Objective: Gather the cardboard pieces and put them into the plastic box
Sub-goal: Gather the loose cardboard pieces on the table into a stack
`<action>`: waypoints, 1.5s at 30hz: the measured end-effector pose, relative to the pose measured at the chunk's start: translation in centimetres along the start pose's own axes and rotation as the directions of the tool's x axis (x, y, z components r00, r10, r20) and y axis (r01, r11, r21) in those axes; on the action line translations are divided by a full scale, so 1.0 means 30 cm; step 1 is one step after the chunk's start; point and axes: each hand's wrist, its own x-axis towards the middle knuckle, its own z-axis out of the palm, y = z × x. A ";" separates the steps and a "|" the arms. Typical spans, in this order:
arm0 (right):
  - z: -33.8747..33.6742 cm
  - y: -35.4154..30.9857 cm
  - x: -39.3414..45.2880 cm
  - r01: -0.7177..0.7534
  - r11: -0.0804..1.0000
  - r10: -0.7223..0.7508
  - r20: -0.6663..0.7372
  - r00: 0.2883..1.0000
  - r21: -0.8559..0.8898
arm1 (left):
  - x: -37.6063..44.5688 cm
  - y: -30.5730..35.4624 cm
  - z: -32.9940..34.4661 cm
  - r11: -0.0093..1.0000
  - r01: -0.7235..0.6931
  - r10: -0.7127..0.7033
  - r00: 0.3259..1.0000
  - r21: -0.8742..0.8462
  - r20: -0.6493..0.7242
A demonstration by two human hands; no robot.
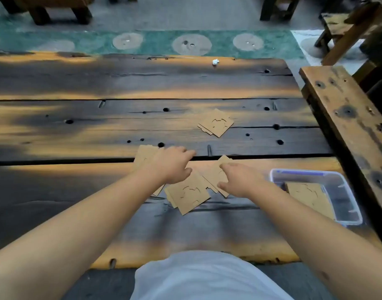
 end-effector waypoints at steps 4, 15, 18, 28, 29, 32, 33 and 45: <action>0.138 -0.040 0.032 0.016 1.000 -0.013 0.136 0.991 -0.025 | 0.027 -0.013 0.147 0.997 0.043 -0.028 0.970 -0.057 0.243; 0.404 -0.131 0.062 0.152 0.984 -0.122 0.261 0.958 -0.096 | -0.039 -0.006 0.446 0.996 0.013 0.028 0.890 -0.087 0.456; 0.433 -0.125 0.078 0.149 0.981 -0.103 0.320 0.942 -0.124 | -0.066 0.002 0.472 0.988 0.044 0.031 0.886 -0.149 0.463; 0.394 -0.098 0.169 0.213 0.962 -0.162 0.270 0.949 -0.170 | -0.235 0.121 0.498 0.983 0.058 0.012 0.929 -0.176 0.370; 0.390 -0.103 0.177 0.221 0.957 -0.170 0.251 0.953 -0.190 | -0.250 0.137 0.506 0.983 0.034 0.033 0.932 -0.179 0.360; 0.383 -0.115 0.195 0.243 0.946 -0.185 0.260 0.948 -0.214 | -0.278 0.188 0.524 0.979 -0.038 0.111 0.924 -0.201 0.365; 0.384 -0.116 0.199 0.255 0.943 -0.191 0.280 0.941 -0.214 | -0.282 0.206 0.528 0.975 -0.069 0.145 0.919 -0.212 0.366; 0.381 -0.064 0.179 0.325 0.934 -0.278 0.269 0.922 -0.148 | -0.243 0.217 0.513 0.862 -0.170 0.295 0.934 -0.477 0.201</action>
